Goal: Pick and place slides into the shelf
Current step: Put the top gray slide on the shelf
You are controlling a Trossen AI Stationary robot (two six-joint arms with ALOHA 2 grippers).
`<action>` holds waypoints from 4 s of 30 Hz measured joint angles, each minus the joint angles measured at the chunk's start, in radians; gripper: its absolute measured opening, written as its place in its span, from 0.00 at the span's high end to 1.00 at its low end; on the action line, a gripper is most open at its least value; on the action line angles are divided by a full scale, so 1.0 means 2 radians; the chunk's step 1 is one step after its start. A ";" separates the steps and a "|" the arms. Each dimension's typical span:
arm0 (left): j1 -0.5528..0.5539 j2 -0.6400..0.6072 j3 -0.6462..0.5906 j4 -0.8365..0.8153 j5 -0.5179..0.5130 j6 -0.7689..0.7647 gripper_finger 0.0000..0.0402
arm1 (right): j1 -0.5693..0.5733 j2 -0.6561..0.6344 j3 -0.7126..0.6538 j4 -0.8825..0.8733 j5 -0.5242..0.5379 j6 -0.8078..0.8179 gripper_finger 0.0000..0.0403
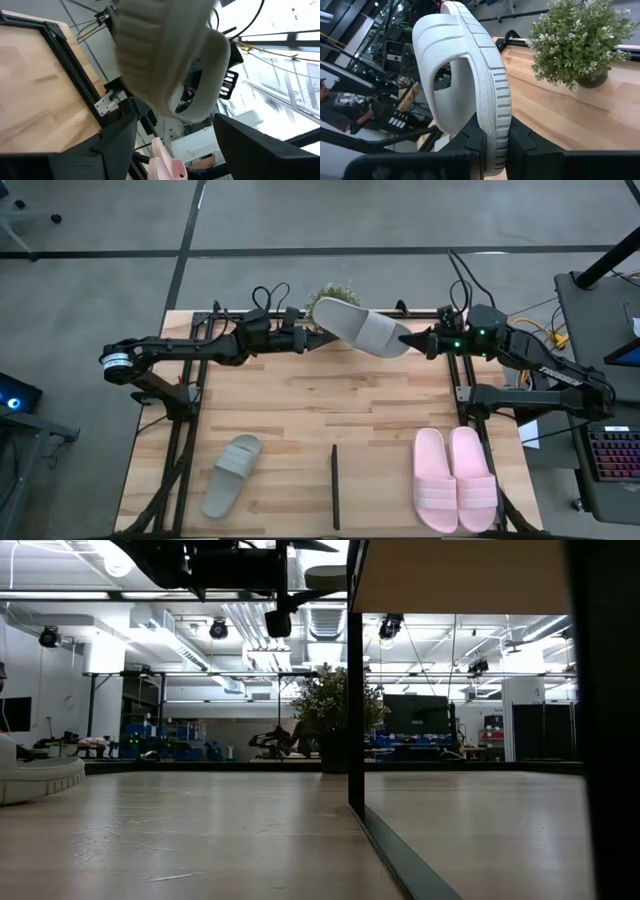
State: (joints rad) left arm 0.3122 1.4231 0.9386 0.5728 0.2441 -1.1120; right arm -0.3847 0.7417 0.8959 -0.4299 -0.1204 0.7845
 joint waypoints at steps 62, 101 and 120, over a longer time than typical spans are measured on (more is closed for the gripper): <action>-0.013 0.000 0.012 0.024 -0.125 0.023 0.40 | 0.010 0.049 0.000 0.067 -0.004 -0.003 0.93; -0.016 0.000 0.010 0.024 -0.101 0.023 0.88 | 0.010 0.037 0.000 0.063 -0.021 0.002 0.89; -0.015 0.000 0.011 0.021 -0.064 0.022 0.67 | 0.009 0.038 0.000 0.054 -0.060 0.004 0.93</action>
State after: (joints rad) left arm 0.2817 1.4227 0.9615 0.6140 0.1167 -1.0683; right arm -0.3676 0.8173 0.8959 -0.3213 -0.2410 0.7932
